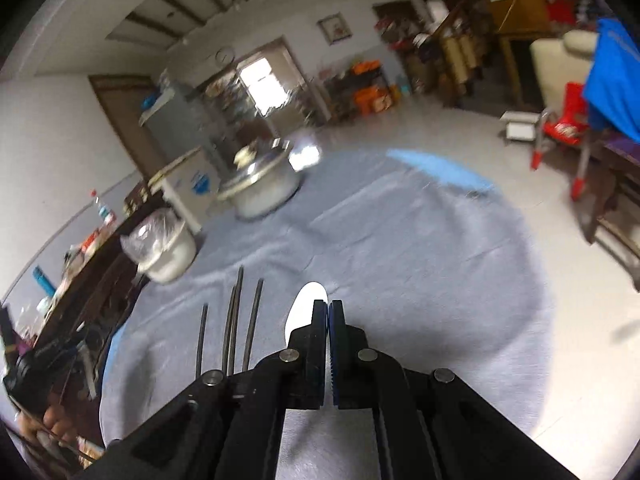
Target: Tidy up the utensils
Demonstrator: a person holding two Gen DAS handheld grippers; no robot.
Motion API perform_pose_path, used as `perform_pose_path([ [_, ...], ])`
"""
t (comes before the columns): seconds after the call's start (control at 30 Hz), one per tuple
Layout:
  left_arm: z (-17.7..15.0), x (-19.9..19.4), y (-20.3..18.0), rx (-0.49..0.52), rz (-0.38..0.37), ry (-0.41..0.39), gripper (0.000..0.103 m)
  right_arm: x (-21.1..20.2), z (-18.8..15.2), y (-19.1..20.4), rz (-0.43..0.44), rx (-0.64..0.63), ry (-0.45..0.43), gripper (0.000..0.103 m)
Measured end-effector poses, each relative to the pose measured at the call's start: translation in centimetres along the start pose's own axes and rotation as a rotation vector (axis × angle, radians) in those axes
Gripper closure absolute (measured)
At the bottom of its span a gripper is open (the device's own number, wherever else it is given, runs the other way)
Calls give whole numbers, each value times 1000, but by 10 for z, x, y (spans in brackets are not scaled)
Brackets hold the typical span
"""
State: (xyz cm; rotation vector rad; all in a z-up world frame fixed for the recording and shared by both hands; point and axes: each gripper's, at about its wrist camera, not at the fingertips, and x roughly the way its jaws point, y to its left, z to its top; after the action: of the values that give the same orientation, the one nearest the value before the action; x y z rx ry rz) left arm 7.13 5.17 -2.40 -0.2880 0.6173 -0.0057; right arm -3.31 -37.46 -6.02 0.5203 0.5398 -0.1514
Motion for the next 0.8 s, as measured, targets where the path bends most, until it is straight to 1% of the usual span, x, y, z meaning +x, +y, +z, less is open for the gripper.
perform_pose_path([
  [0.13,-11,-65,19,-64,77,-137,72,-53,9,3,-35,-18,-130,101],
  [0.2,-14,-90,19,-78,100,-192,72,-83,12,11,-40,-34,-216,101],
  [0.27,-20,-119,16,-81,109,-259,72,-108,14,21,-34,-51,-294,101],
  [0.37,-25,-153,8,-61,102,-338,72,-146,14,39,-18,-88,-410,101],
  [0.47,-33,-184,-3,-41,64,-405,72,-174,12,60,2,-131,-505,101],
  [0.57,-39,-203,-18,-13,3,-451,72,-193,9,80,46,-160,-564,101],
  [0.7,-48,-214,-39,31,-58,-495,72,-205,-2,113,97,-216,-621,101],
  [0.8,-58,-214,-54,80,-97,-526,72,-201,-17,140,119,-274,-628,101],
])
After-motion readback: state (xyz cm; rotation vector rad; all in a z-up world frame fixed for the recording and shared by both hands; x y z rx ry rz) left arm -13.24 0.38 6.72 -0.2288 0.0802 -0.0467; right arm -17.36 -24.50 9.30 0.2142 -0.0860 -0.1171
